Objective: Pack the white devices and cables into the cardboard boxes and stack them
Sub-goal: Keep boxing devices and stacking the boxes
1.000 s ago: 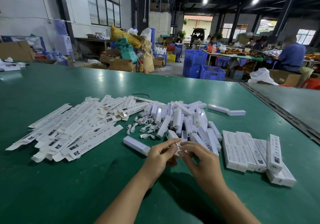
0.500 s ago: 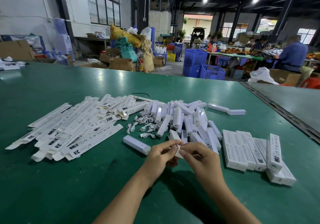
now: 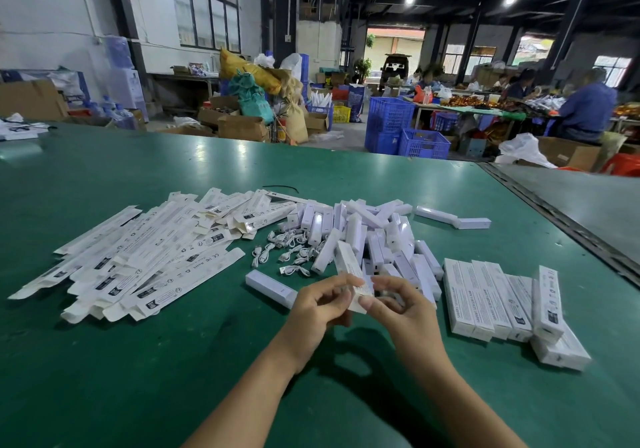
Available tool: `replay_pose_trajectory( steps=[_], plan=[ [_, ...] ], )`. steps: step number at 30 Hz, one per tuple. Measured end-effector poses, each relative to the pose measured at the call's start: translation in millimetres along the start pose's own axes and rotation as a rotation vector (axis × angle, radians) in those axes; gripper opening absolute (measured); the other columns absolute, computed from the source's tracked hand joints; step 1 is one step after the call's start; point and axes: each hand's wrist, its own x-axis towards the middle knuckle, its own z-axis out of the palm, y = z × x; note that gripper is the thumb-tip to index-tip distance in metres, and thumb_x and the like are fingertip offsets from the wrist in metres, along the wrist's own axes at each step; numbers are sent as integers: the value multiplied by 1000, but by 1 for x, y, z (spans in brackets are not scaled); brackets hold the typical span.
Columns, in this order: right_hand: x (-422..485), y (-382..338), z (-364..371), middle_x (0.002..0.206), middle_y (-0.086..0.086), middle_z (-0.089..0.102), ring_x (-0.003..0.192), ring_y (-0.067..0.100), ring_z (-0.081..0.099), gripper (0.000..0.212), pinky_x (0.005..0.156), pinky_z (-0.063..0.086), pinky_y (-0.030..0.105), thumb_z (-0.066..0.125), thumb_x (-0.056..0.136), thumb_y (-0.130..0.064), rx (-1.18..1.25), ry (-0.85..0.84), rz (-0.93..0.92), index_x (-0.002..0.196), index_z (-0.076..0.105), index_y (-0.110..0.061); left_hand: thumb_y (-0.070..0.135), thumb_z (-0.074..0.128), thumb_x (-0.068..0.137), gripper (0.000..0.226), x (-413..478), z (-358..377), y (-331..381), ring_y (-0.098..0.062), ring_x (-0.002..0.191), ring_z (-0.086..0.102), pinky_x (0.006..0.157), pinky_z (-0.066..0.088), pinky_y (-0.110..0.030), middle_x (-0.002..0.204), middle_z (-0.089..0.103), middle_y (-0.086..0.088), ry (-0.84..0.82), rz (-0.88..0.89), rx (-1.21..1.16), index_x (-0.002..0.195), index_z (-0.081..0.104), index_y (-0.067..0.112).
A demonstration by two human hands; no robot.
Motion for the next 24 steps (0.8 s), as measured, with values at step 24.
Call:
replay_pose_trajectory(
  steps=[24],
  plan=[
    [2,1,3,73,13,64,60,22,65,46,55,56,30,64,85,-36,405,-124,394,106,62,5,5,49,102,54,4,3,-11,-10,88,61,86,50,-19,101,64,4,73,141,334,130,59,49]
  ],
)
